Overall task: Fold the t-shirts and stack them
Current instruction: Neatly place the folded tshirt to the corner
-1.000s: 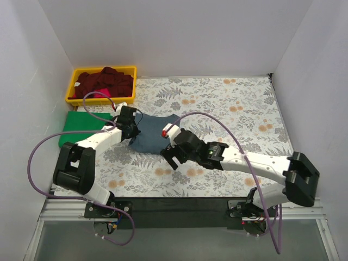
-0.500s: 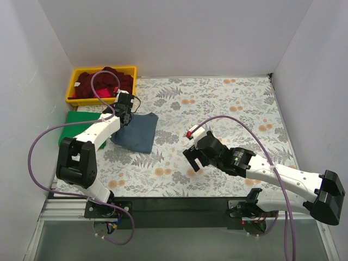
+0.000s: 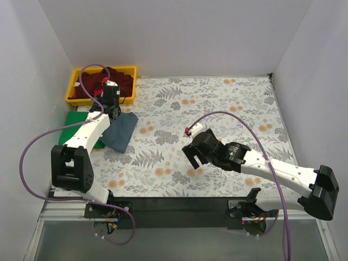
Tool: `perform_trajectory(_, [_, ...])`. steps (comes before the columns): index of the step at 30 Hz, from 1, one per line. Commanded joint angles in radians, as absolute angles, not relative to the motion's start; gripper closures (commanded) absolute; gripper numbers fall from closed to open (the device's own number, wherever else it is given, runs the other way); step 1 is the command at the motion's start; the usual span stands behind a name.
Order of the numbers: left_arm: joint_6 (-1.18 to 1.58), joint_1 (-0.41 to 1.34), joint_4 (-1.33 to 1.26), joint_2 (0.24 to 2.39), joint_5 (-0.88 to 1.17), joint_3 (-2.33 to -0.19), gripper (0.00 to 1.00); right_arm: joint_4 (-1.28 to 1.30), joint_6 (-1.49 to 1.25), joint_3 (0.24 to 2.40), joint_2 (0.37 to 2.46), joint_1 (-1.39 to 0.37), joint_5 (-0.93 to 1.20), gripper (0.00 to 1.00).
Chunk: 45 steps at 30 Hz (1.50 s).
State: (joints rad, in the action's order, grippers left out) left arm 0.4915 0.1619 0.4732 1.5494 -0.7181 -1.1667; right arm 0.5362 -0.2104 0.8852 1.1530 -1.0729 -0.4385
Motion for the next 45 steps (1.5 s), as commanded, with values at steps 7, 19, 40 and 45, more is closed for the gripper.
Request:
perform_trajectory(7, [0.284,0.115,0.365,1.393,-0.727,-1.196,0.97,0.63,-0.305,1.077,1.173,-1.069,-0.463,0.07])
perform_trajectory(19, [0.318,0.002,0.377,1.391,-0.606,-1.241,0.95,0.722,-0.339,1.212,1.224,-1.069,-0.463,0.09])
perform_trajectory(40, [0.334,-0.212,0.164,1.603,-0.578,-1.18,0.92,0.733,-0.321,1.224,1.276,-1.069,-0.419,0.09])
perform_trajectory(45, [0.353,-0.244,0.169,1.638,-0.566,-1.206,0.92,0.732,-0.313,1.218,1.287,-1.069,-0.411,0.09])
